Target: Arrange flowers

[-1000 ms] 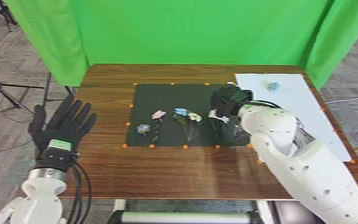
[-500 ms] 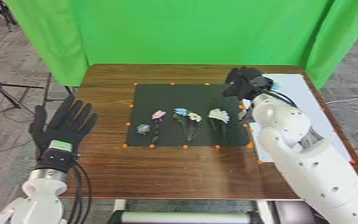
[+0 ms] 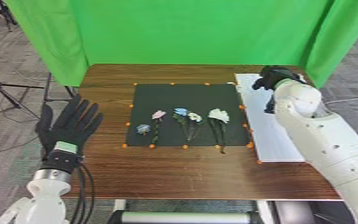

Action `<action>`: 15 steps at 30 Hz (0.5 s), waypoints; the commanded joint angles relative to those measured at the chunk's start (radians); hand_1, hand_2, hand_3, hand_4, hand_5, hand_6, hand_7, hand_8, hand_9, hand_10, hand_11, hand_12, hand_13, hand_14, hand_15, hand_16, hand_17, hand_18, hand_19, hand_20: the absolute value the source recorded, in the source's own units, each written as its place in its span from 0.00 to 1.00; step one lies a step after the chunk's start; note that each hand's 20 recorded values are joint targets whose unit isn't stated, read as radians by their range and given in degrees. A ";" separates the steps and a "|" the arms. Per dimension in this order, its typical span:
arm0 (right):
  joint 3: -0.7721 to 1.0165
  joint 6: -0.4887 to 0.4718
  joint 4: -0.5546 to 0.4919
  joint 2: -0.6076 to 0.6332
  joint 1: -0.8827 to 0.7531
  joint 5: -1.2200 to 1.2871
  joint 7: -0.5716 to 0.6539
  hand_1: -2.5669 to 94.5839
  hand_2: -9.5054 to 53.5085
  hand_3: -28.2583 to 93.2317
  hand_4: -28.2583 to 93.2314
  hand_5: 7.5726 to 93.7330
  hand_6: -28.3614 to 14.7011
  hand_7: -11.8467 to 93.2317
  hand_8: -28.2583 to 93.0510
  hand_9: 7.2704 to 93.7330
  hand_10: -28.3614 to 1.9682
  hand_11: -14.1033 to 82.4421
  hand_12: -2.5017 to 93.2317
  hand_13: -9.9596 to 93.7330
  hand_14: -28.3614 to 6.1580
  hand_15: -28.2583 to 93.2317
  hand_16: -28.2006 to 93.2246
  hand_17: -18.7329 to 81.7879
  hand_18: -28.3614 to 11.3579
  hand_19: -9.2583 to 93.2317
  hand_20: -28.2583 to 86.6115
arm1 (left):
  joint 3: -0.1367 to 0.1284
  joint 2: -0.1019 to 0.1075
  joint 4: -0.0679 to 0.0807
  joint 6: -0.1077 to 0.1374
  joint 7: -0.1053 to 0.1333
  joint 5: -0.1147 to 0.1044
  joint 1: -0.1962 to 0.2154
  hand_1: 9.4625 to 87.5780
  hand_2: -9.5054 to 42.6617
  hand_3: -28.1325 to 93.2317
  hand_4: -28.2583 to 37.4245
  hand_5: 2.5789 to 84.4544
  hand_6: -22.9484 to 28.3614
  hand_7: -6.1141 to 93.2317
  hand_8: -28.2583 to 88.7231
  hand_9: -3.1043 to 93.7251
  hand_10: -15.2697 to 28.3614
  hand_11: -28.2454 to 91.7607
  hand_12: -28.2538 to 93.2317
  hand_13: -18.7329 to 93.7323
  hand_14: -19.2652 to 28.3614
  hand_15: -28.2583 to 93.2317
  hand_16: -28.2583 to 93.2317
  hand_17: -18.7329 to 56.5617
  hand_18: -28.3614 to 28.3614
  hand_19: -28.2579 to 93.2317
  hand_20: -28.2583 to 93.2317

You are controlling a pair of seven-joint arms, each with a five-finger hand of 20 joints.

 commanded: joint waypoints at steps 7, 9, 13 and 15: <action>-0.004 -0.131 0.142 -0.024 0.065 0.005 -0.003 0.29 0.24 0.91 0.02 0.31 0.51 0.24 0.14 0.25 0.41 0.24 0.13 0.30 0.35 0.46 0.28 0.34 0.23 0.67 0.43 | 0.011 0.000 0.002 0.011 0.004 -0.006 -0.020 0.20 0.44 0.82 0.00 0.42 0.57 0.22 0.16 0.39 0.67 0.42 0.32 0.40 0.73 0.56 0.17 0.17 0.75 0.52 0.31; -0.004 -0.154 0.148 -0.025 0.063 0.006 -0.001 0.32 0.25 0.92 0.01 0.35 0.54 0.27 0.13 0.30 0.47 0.26 0.12 0.35 0.38 0.48 0.28 0.36 0.22 0.69 0.43 | 0.013 0.000 0.000 0.013 0.007 -0.007 -0.020 0.20 0.44 0.82 0.00 0.42 0.57 0.22 0.16 0.39 0.67 0.42 0.32 0.40 0.73 0.56 0.17 0.17 0.75 0.52 0.31; -0.016 -0.104 0.144 -0.021 0.040 -0.020 0.000 0.41 0.26 0.93 0.01 0.43 0.59 0.30 0.11 0.40 0.58 0.29 0.11 0.44 0.43 0.51 0.28 0.41 0.23 0.75 0.43 | 0.012 -0.003 0.000 0.017 0.000 -0.006 -0.022 0.20 0.44 0.82 0.00 0.42 0.57 0.22 0.16 0.39 0.67 0.42 0.32 0.40 0.73 0.56 0.17 0.17 0.75 0.52 0.31; -0.019 -0.080 0.133 -0.013 0.023 -0.035 0.007 0.47 0.20 0.93 0.00 0.47 0.60 0.31 0.11 0.46 0.59 0.30 0.12 0.52 0.48 0.53 0.29 0.46 0.26 0.78 0.43 | 0.012 -0.003 0.002 0.014 -0.007 -0.003 -0.024 0.20 0.44 0.82 0.00 0.42 0.57 0.22 0.15 0.39 0.67 0.42 0.32 0.40 0.73 0.56 0.17 0.17 0.75 0.52 0.31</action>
